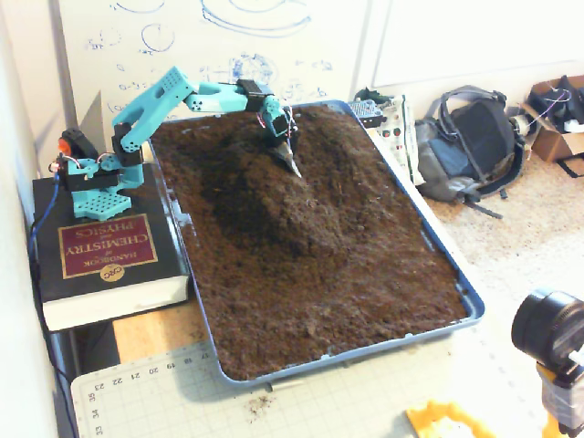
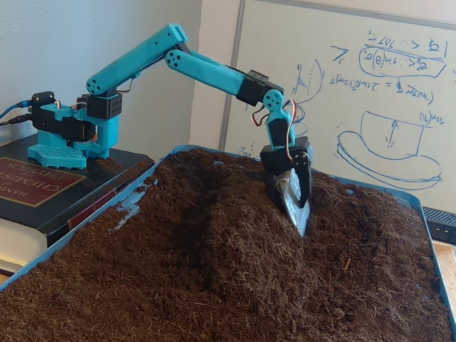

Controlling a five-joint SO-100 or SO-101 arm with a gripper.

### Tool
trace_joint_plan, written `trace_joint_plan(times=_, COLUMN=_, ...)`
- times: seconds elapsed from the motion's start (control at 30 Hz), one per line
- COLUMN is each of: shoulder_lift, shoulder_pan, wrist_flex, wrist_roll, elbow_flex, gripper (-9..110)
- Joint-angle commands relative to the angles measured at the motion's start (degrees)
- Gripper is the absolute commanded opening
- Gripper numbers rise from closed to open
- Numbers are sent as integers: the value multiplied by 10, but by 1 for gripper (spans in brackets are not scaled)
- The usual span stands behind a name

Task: Build a berm.

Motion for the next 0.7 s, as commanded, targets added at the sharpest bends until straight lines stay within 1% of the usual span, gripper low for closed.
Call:
trace_joint_plan(times=0.0, shoulder_lift=53, shoulder_pan=12, wrist_flex=33, wrist_roll=-4, elbow_flex=22, gripper=0)
trace_joint_plan(times=0.13, shoulder_lift=67, shoulder_pan=16, wrist_flex=25, wrist_roll=-1, elbow_flex=9, gripper=0)
trace_joint_plan(times=0.2, shoulder_lift=82, shoulder_pan=18, wrist_flex=25, wrist_roll=17, elbow_flex=-10, gripper=0)
trace_joint_plan(times=0.43, shoulder_lift=86, shoulder_pan=7, wrist_flex=25, wrist_roll=160, elbow_flex=-153, gripper=0)
trace_joint_plan(times=0.6, shoulder_lift=-4, shoulder_pan=-40, wrist_flex=20, wrist_roll=203, elbow_flex=-278, gripper=0)
trace_joint_plan(times=0.67, shoulder_lift=-58, shoulder_pan=-54, wrist_flex=-9, wrist_roll=207, elbow_flex=-340, gripper=0)
